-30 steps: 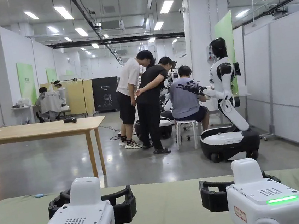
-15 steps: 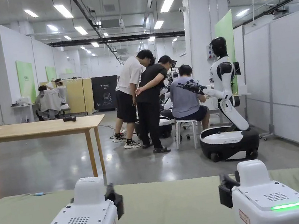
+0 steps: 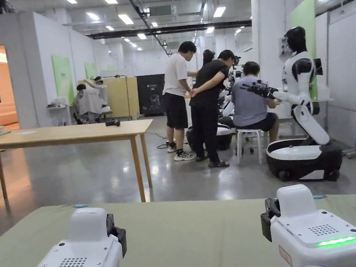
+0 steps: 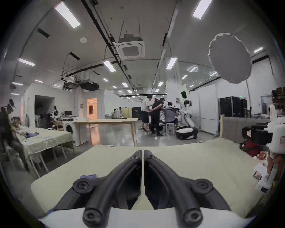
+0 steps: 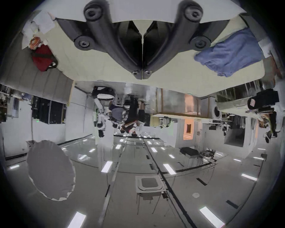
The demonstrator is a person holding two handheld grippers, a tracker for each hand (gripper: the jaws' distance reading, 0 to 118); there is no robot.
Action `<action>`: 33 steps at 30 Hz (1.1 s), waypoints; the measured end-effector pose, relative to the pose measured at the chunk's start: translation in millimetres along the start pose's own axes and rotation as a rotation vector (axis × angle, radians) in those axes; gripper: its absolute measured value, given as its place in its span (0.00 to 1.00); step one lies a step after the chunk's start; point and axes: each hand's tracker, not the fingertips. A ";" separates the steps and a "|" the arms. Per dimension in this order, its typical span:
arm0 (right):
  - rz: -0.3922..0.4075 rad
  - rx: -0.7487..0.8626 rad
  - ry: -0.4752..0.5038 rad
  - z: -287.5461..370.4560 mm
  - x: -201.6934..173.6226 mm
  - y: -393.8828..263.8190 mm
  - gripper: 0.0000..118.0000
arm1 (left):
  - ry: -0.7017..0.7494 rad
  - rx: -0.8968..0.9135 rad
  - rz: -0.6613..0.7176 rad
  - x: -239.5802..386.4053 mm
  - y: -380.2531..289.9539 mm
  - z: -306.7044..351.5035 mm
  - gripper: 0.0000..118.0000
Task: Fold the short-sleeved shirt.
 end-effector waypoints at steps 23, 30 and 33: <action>0.105 -0.166 0.363 -80.7 -194.6 -82.9 0.01 | -0.006 -0.730 0.123 -156.0 -211.6 -189.4 1.00; 0.115 -0.257 0.319 -101.6 -167.5 -108.1 0.01 | 0.045 -0.940 0.089 -156.7 -264.2 -238.8 0.84; 0.082 -0.269 0.311 -104.7 -154.7 -113.0 0.01 | 0.005 -0.866 0.123 -172.8 -269.4 -263.8 0.11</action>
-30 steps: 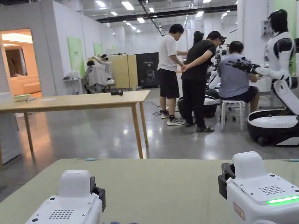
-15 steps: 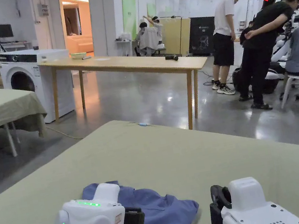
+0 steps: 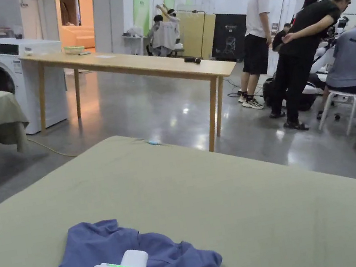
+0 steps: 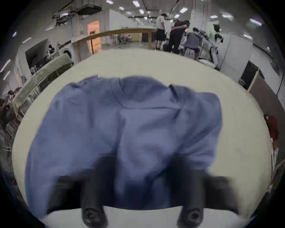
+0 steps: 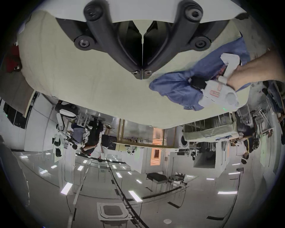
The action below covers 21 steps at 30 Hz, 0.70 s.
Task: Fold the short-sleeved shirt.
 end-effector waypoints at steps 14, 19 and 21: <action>-0.169 0.039 -0.229 108.1 124.5 -30.4 0.01 | -0.304 0.303 -0.190 214.2 51.5 148.1 0.00; -0.190 0.045 -0.365 171.7 192.1 -49.9 0.01 | -0.564 0.413 -0.268 339.7 54.9 207.7 0.00; -0.197 0.043 -0.404 192.3 212.7 -58.7 0.01 | -0.618 0.415 -0.322 384.0 47.8 216.8 0.00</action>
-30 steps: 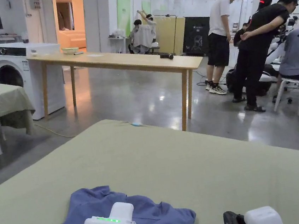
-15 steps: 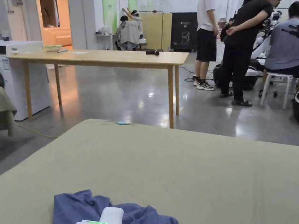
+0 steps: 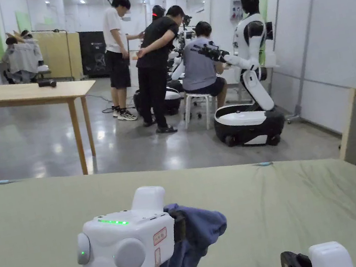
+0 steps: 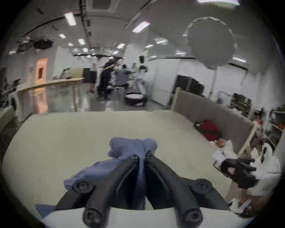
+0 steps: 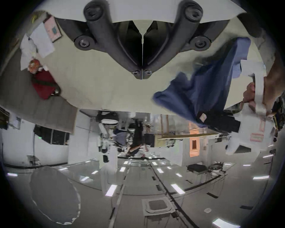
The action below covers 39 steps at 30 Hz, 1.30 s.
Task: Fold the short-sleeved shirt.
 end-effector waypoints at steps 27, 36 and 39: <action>-0.085 -0.071 -0.011 15.6 58.6 -56.5 0.01 | 0.267 -0.081 -0.189 50.5 -117.5 75.9 0.51; -0.101 -0.092 0.029 1.4 20.5 -58.7 0.01 | 0.491 -0.249 0.076 -115.9 -156.3 138.5 0.00; -0.090 -0.109 0.016 -5.9 17.1 -63.2 0.01 | 0.592 -0.304 0.160 -172.1 -159.5 138.4 0.00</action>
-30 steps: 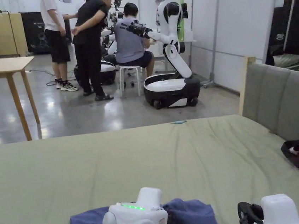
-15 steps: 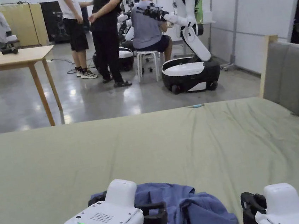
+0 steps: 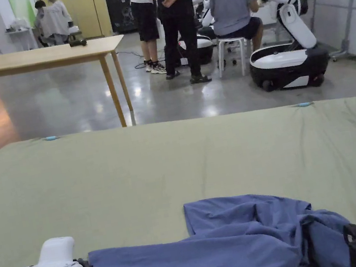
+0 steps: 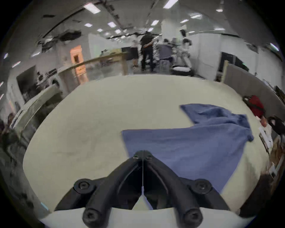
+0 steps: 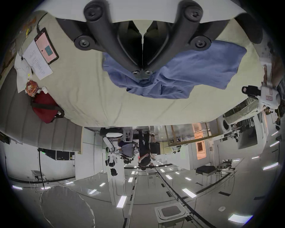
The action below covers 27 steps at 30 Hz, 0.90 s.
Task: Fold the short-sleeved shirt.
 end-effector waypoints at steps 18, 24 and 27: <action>0.207 -0.325 -0.180 -58.3 72.7 -26.7 0.02 | 0.030 -0.140 -0.046 21.6 32.6 -136.2 0.19; 0.349 -0.407 -0.098 -99.1 67.8 -51.4 0.93 | 0.024 -0.109 -0.083 29.8 37.0 -110.1 0.02; 0.357 -0.446 -0.049 -116.3 61.5 -59.6 0.83 | 0.017 -0.086 -0.081 26.9 41.7 -99.8 0.02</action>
